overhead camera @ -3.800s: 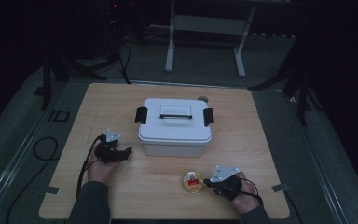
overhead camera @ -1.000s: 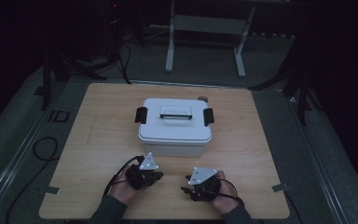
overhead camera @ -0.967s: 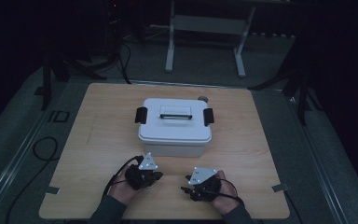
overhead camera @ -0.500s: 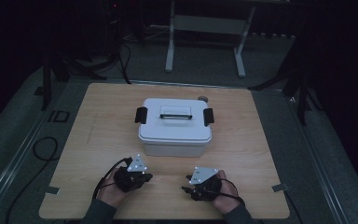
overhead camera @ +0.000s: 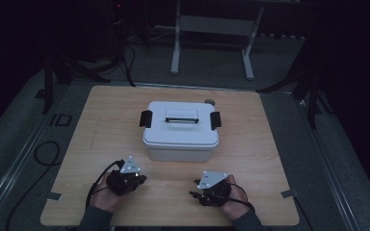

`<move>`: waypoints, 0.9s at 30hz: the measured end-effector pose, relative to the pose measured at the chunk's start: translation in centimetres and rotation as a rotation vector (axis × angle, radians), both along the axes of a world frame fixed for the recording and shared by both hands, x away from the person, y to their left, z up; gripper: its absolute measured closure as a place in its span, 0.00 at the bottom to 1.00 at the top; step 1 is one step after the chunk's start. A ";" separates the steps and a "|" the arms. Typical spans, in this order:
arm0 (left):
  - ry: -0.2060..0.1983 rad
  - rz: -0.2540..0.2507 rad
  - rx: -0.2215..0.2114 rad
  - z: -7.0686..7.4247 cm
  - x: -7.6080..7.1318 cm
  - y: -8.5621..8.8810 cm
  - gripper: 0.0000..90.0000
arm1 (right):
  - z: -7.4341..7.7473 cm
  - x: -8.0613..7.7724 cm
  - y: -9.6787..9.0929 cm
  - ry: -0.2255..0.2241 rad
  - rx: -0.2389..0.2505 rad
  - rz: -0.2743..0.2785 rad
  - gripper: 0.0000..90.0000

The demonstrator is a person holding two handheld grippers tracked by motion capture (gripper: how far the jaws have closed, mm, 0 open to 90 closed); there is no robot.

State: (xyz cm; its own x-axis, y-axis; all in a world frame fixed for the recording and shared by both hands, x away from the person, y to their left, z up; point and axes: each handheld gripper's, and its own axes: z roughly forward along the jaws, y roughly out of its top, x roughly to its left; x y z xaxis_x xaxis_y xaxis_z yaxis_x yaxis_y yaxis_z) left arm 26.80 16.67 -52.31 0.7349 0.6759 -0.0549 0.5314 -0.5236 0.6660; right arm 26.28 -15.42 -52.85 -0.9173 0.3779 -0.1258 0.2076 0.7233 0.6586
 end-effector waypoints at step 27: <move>-0.135 0.205 -0.179 2.6 10.3 2.3 1.00 | 0.7 0.7 -2.8 -0.008 0.017 -0.085 0.59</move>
State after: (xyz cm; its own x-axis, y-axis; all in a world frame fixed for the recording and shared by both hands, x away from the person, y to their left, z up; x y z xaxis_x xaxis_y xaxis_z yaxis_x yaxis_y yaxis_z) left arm 37.09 18.98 -49.68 0.5929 0.7993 -0.0973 0.5140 -0.2827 0.8099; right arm 26.96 -18.18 -52.16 -0.8808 0.4565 -0.1259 0.2625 0.6919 0.6726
